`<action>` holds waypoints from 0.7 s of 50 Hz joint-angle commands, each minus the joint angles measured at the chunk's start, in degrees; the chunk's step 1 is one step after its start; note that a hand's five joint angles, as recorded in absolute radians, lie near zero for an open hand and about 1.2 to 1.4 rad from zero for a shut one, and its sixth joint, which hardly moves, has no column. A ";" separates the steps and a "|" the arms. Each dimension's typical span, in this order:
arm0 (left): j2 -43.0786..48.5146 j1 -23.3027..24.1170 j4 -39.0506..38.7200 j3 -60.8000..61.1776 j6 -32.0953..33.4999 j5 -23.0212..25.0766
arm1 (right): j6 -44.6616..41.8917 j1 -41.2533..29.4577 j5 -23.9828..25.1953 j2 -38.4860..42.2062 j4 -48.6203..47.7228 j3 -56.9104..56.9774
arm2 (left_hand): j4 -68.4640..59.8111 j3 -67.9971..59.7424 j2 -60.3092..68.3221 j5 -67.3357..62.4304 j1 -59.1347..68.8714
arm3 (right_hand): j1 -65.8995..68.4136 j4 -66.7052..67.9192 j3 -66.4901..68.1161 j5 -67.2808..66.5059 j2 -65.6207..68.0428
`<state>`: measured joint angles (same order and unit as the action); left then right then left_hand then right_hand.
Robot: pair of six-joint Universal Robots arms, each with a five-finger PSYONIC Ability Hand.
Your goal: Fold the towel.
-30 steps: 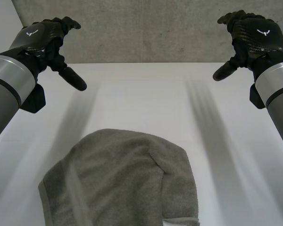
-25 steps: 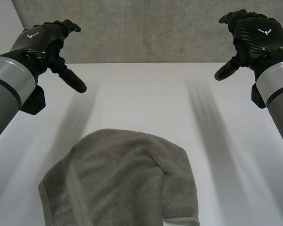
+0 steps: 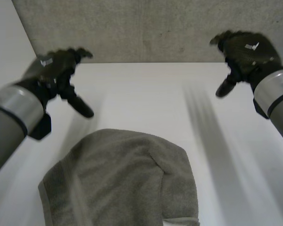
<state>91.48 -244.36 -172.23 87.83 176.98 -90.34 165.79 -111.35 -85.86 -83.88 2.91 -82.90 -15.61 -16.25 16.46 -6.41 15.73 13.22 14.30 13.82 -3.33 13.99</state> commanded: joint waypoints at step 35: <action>-2.89 -0.50 -12.42 34.87 11.73 9.40 | -13.74 -3.17 20.47 11.80 -4.47 -23.55 | -3.01 -2.37 2.16 -2.21 2.89 | 65.03 63.94 64.42 -64.92 64.26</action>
<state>88.52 -244.88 -182.96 123.19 188.67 -80.95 151.54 -113.72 -64.71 -77.29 5.86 -109.66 -18.59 -18.85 18.82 -9.06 18.70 55.98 55.16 55.15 -45.41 54.93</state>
